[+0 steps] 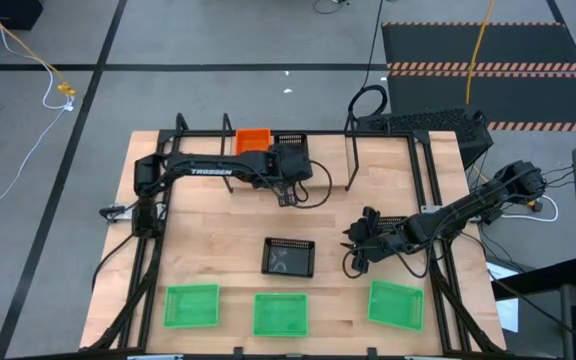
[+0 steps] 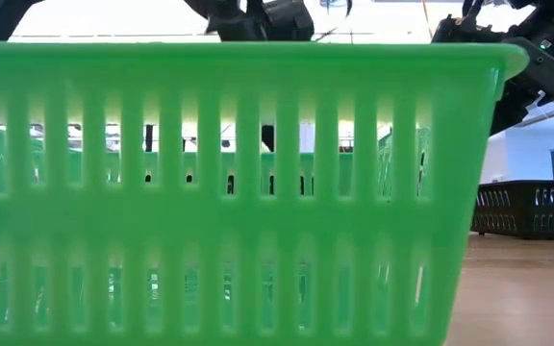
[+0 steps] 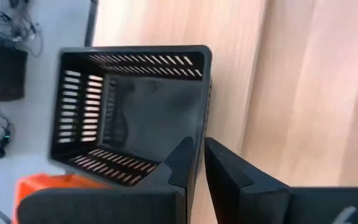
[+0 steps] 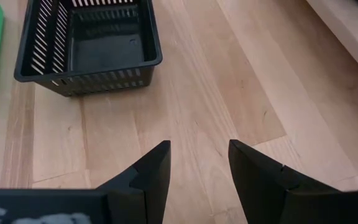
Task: Stack baskets on shelf by color
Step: Stack the left black basket on top of the black basket on the shelf
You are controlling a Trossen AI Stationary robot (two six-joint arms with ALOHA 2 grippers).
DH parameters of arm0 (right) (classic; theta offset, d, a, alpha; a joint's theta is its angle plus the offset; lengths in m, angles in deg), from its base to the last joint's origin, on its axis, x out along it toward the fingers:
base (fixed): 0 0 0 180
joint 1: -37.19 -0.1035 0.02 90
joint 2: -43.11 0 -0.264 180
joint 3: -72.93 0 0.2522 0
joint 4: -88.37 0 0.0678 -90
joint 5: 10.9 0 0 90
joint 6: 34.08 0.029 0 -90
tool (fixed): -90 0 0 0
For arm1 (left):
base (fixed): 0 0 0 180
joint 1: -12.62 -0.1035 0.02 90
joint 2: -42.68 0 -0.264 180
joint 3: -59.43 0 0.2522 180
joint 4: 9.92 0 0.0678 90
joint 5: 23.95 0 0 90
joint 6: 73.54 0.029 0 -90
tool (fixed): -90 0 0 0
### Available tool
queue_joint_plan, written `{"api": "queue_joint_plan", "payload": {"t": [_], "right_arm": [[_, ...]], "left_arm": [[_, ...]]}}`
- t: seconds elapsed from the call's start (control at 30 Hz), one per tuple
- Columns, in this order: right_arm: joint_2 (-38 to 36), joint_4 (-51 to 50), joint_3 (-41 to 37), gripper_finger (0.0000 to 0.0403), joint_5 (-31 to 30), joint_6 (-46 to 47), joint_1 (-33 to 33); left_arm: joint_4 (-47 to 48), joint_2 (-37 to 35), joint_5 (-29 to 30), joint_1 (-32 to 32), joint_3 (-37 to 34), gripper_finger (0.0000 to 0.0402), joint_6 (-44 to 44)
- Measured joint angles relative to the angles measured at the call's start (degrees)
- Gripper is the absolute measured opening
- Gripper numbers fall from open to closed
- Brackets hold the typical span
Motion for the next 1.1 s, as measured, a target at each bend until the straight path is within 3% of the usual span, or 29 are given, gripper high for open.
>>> {"api": "queue_joint_plan", "payload": {"t": [0.27, 0.53, 0.6, 0.83, 0.97, 1.1], "right_arm": [[-0.02, -0.61, 0.02, 0.0155, 0.02, 0.10, 0.00], [-0.02, -0.45, 0.04, 0.0155, 0.02, 0.18, 0.00], [-0.02, -0.41, 0.04, 0.0155, 0.02, 0.20, 0.00], [-0.02, 1.02, 0.02, 0.0155, 0.00, -0.69, 0.00], [-0.02, 2.31, 0.02, 0.0155, 0.06, -1.49, 0.00], [-0.02, 2.32, 0.03, 0.0155, 0.17, -1.51, 0.00]], "left_arm": [[2.84, -6.43, 0.02, 6.52, 0.07, 0.0042, 1.87], [8.70, -4.79, -16.26, 15.59, 0.04, 0.0042, 21.36], [10.81, -3.33, -17.58, 18.16, -0.02, 0.0043, 25.05], [14.46, -0.27, -15.64, 25.92, -0.02, 0.0058, 34.78], [15.88, 0.40, -9.08, 28.13, 0.00, 0.0107, 36.97], [19.08, 1.49, -8.26, 28.65, 0.04, 0.0172, 38.58]]}}
